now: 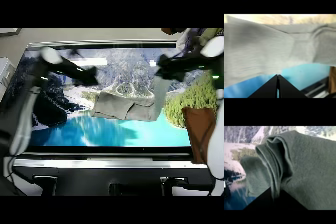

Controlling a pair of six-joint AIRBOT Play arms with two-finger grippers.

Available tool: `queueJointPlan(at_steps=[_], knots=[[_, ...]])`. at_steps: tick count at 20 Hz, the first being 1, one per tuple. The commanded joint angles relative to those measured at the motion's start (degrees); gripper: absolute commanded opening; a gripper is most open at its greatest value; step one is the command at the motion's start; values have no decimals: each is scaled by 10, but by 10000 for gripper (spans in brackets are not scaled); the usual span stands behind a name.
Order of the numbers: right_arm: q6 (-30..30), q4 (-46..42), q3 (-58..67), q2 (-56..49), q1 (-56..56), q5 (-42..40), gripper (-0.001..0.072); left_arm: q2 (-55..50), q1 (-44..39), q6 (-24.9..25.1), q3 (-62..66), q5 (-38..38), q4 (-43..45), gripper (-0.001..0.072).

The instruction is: Fold the clothes and pants, and hang the long-sleeved shirts on hangers.

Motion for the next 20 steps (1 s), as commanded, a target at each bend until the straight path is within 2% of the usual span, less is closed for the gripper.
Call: queueJointPlan(at_steps=[1,4,7,16,18,20], knots=[[73,-12,0,-48,108,-81,31,93,108,8,0,-70,60,23],[109,-11,0,-89,169,-130,31,130,159,8,0,-70,60,24],[129,-7,0,-123,205,-169,31,138,172,8,0,-76,60,24],[132,50,0,-189,218,-211,33,136,172,10,-42,-83,60,24],[125,73,0,-193,218,-214,94,136,172,10,-42,-83,60,24],[89,109,0,-194,218,-205,124,136,172,10,-42,-83,60,24]])
